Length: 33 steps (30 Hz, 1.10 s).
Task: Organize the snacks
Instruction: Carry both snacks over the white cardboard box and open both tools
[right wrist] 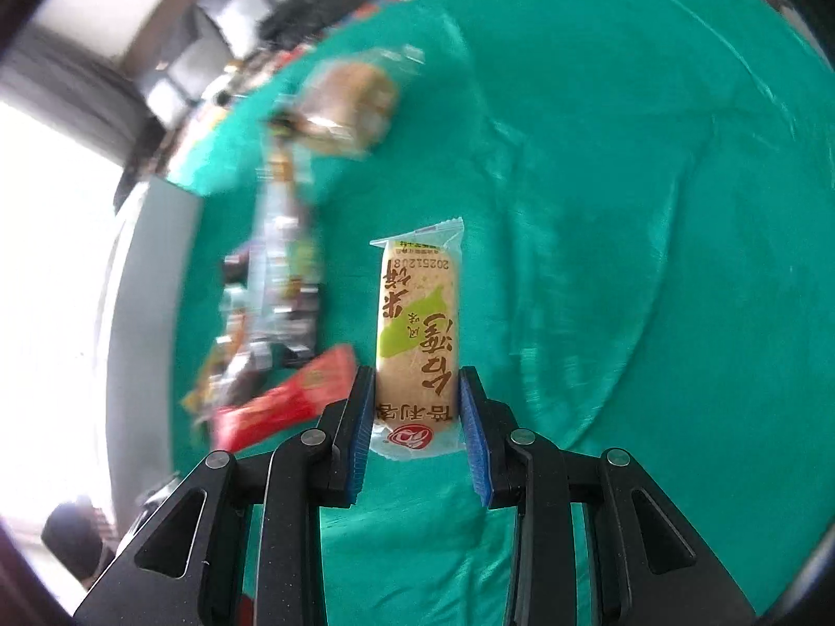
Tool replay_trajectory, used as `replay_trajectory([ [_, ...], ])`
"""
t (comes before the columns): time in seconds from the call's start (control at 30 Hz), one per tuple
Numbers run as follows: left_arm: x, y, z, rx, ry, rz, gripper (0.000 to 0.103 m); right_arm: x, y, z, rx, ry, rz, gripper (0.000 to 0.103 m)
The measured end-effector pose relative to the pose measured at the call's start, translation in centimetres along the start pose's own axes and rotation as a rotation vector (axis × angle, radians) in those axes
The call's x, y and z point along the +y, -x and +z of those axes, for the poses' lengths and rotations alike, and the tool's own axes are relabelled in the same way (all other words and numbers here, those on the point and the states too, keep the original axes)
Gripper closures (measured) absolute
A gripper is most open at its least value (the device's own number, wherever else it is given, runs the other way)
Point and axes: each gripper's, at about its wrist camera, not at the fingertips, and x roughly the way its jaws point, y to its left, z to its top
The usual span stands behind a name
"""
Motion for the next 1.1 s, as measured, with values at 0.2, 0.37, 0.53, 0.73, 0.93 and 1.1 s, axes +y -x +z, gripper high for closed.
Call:
replay_trajectory([
  [0.2, 2.9, 5.5, 4.6, -0.116, 0.078, -0.024, 0.072, 10.4, 3.4, -1.5, -0.066, 0.203, 0.121, 0.07],
  [0.37, 8.8, 11.0, 9.2, -0.2, 0.091, 0.142, 0.072, 23.8, 4.2, -3.1, -0.076, 0.373, 0.333, 0.07],
  [0.53, 15.3, 13.0, 10.9, -0.181, 0.101, 0.367, 0.056, 34.7, 1.2, -5.5, -0.043, 0.514, 0.407, 0.067],
  [0.73, 20.3, 12.7, 7.9, -0.152, 0.208, 0.454, 0.01, 37.3, -1.4, -7.1, -0.044, 0.54, 0.313, 0.037],
  [0.93, 17.4, 9.9, 5.8, -0.123, 0.21, 0.387, 0.008, 27.6, -0.1, -6.8, -0.158, 0.555, 0.096, 0.037],
  [1.1, 12.1, 8.0, 6.4, -0.146, 0.091, 0.395, 0.008, 14.7, -0.6, -6.4, -0.218, 0.513, -0.178, 0.037],
])
